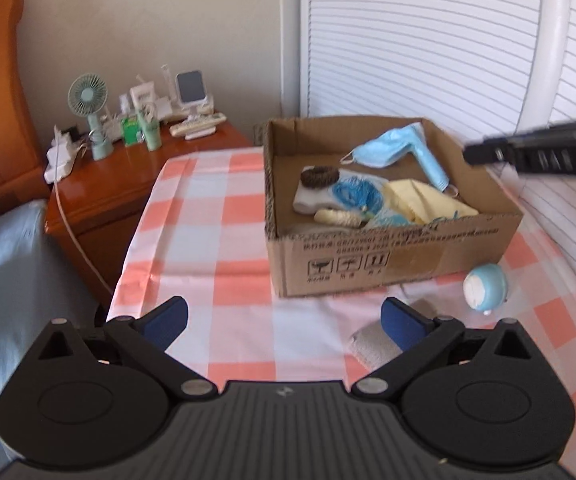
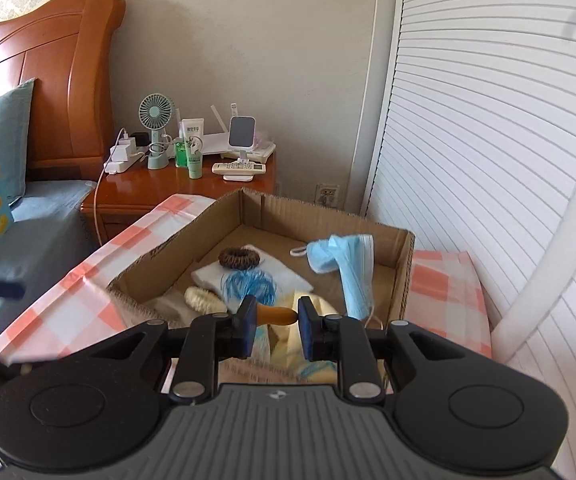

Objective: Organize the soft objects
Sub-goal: 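Carry the cream scrunchie and orange item into the box and release both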

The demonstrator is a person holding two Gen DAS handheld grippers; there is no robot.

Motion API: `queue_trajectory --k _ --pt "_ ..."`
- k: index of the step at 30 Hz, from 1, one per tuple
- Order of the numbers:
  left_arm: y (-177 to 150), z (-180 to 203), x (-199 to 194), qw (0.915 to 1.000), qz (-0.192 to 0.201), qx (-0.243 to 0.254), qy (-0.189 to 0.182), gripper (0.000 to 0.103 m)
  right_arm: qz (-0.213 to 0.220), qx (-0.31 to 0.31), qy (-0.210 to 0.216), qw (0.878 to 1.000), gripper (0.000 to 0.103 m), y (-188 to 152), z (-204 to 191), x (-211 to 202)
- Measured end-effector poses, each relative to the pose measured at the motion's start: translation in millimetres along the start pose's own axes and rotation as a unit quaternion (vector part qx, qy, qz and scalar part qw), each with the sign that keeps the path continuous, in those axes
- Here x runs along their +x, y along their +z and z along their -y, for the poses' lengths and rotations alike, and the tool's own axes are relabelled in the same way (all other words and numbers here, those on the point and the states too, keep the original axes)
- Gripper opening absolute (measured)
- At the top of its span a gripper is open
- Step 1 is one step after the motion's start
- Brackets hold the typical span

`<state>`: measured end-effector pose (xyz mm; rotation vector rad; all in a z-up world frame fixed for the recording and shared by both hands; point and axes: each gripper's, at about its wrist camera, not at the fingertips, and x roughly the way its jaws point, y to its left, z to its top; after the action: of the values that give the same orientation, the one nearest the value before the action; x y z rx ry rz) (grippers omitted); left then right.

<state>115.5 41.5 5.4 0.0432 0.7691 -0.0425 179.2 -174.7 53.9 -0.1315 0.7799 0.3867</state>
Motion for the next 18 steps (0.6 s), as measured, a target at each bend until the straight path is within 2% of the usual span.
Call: queue_trajectory --k 6,11,13,14,15,16,17,18 --pt "-7.4 1.2 -11.9 0.9999 0.006 -0.006 -0.006 0.102 -0.019 0.005 0.003 1.0 0.025 38.1 2.8 48.1" --pt "-8.0 4.8 -22.0 0.9999 0.015 0.0 -0.001 0.102 -0.034 0.019 -0.012 0.999 0.026 60.3 3.3 91.4" --pt "-7.7 6.0 -23.7 0.9999 0.017 0.001 0.001 0.102 -0.046 0.031 -0.015 0.998 0.03 65.8 5.5 107.4" --pt "-7.7 6.2 -24.3 0.9999 0.017 0.0 0.001 0.102 -0.055 0.035 -0.018 0.998 0.048 68.3 6.8 116.5" --pt "-8.4 6.6 -24.8 0.9999 0.016 -0.001 0.001 0.102 -0.062 0.042 -0.023 0.997 0.06 69.9 8.2 124.3" --pt "-8.5 6.6 -24.7 0.9999 0.016 -0.001 0.001 0.102 -0.07 0.046 -0.03 0.996 0.082 71.0 9.3 130.7" --pt "-9.0 6.8 -24.2 0.9999 0.014 -0.002 0.001 0.102 -0.075 0.047 -0.04 0.995 0.095 71.5 9.6 134.8" --pt "-9.4 7.0 -23.7 0.9999 0.012 -0.003 0.001 0.102 -0.071 0.048 -0.051 0.995 0.099 71.0 9.9 135.5"
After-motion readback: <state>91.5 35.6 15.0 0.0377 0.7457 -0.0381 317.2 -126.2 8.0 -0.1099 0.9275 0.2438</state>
